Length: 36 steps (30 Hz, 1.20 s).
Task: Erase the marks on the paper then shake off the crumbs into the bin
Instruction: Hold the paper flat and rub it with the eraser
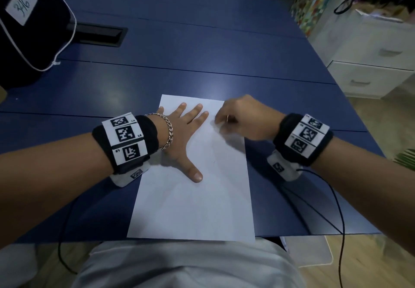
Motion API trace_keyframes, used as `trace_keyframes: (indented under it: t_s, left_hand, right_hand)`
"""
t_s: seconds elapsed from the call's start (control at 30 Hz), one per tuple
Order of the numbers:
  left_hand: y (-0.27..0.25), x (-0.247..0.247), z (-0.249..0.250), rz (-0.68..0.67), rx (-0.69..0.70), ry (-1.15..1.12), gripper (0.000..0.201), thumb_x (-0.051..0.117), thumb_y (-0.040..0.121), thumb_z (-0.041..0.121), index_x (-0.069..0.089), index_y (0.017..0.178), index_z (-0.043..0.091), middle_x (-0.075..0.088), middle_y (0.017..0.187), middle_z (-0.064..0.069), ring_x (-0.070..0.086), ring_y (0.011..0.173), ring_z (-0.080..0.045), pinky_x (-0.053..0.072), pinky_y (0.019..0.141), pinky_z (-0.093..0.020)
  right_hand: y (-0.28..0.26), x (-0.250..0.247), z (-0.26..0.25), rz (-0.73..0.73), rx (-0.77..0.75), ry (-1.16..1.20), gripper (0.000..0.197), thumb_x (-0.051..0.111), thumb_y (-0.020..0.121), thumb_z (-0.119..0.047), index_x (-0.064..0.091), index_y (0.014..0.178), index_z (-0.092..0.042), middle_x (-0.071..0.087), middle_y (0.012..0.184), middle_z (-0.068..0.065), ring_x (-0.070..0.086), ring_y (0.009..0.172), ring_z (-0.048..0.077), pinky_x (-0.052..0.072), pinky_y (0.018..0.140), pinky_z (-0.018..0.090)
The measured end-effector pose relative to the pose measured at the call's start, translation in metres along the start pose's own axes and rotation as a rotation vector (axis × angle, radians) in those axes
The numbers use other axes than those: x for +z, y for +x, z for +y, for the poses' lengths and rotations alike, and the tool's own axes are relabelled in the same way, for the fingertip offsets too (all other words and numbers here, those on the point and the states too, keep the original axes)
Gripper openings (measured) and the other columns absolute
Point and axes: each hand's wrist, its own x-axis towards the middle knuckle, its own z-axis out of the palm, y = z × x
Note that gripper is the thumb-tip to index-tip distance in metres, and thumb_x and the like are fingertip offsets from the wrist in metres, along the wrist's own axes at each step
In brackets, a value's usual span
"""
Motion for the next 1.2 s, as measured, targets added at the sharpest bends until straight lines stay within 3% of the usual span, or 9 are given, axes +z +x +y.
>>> trace_keyframes:
  t_s: [0.07,0.17,0.3,0.43,0.57,0.73,0.87,1.07,1.2]
  left_hand:
    - [-0.001,-0.001,0.001,-0.001,-0.009,-0.013,0.170,0.057,0.024,0.108,-0.042,0.148,0.046,-0.043,0.162,0.014,-0.028,0.155,-0.036,0.001,0.120,-0.074]
    - [0.001,-0.002,0.002,-0.019,-0.021,-0.002,0.169,0.056,0.020,0.108,-0.041,0.146,0.051,-0.043,0.162,0.012,-0.026,0.154,-0.043,0.003,0.119,-0.077]
    - [0.002,-0.003,0.002,-0.012,-0.018,0.003,0.171,0.056,0.018,0.107,-0.040,0.147,0.051,-0.043,0.163,0.010,-0.026,0.154,-0.044,0.004,0.118,-0.077]
    - [0.000,-0.005,0.004,-0.018,-0.018,0.002,0.171,0.057,0.019,0.107,-0.039,0.148,0.051,-0.042,0.163,0.010,-0.025,0.155,-0.044,0.005,0.119,-0.077]
    - [0.001,-0.005,0.004,-0.020,-0.023,0.005,0.172,0.056,0.015,0.108,-0.039,0.147,0.051,-0.043,0.163,0.010,-0.025,0.155,-0.045,0.005,0.118,-0.078]
    - [0.000,-0.006,0.006,-0.028,-0.023,-0.004,0.177,0.046,0.004,0.110,-0.039,0.147,0.052,-0.043,0.163,0.011,-0.026,0.154,-0.045,0.007,0.118,-0.078]
    - [-0.002,-0.005,0.005,-0.026,-0.014,-0.008,0.177,0.044,0.001,0.110,-0.038,0.148,0.052,-0.042,0.163,0.012,-0.026,0.154,-0.044,0.006,0.118,-0.078]
    - [-0.010,-0.003,0.001,0.054,0.058,-0.025,0.165,0.058,0.026,0.108,-0.043,0.144,0.053,-0.045,0.161,0.011,-0.028,0.154,-0.041,-0.004,0.122,-0.071]
    - [-0.031,0.005,-0.011,0.130,0.148,0.038,0.155,0.055,0.042,0.108,-0.039,0.150,0.048,-0.044,0.163,0.004,-0.032,0.152,-0.040,-0.013,0.123,-0.066]
  right_hand:
    - [-0.001,0.000,0.005,0.026,0.041,-0.003,0.017,0.071,0.092,-0.018,0.078,0.106,-0.021,0.067,0.095,-0.008,0.065,0.089,0.015,0.039,0.070,0.012]
    - [-0.022,0.007,-0.015,-0.082,-0.064,0.018,0.020,0.069,0.089,-0.012,0.078,0.104,-0.024,0.068,0.096,-0.012,0.057,0.078,0.002,0.040,0.071,0.007]
    - [-0.042,0.011,-0.028,-0.187,-0.173,0.069,0.016,0.076,0.089,-0.018,0.079,0.102,-0.026,0.065,0.094,-0.014,0.056,0.075,-0.008,0.048,0.071,0.013]
    - [-0.041,0.011,-0.020,-0.066,-0.085,0.048,0.015,0.077,0.087,-0.020,0.078,0.101,-0.026,0.067,0.095,-0.013,0.058,0.075,0.001,0.055,0.077,0.029]
    - [-0.063,0.019,-0.040,-0.208,-0.215,0.080,0.015,0.077,0.088,-0.019,0.078,0.102,-0.025,0.065,0.092,-0.014,0.056,0.074,-0.002,0.048,0.071,0.015]
    - [-0.059,0.017,-0.024,-0.094,-0.094,0.075,0.016,0.078,0.089,-0.020,0.078,0.103,-0.026,0.067,0.095,-0.014,0.059,0.077,0.003,0.054,0.077,0.026]
    - [-0.076,0.023,-0.041,-0.174,-0.181,0.074,0.015,0.075,0.090,-0.016,0.077,0.103,-0.024,0.065,0.095,-0.013,0.056,0.075,0.000,0.047,0.073,0.013]
    - [-0.083,0.025,-0.026,-0.054,-0.085,0.098,0.019,0.076,0.090,-0.014,0.076,0.104,-0.027,0.065,0.098,-0.016,0.055,0.080,-0.005,0.041,0.075,0.008]
    - [-0.085,0.026,-0.028,-0.072,-0.073,0.133,0.020,0.075,0.088,-0.010,0.076,0.100,-0.027,0.063,0.094,-0.017,0.056,0.081,-0.007,0.042,0.075,0.007]
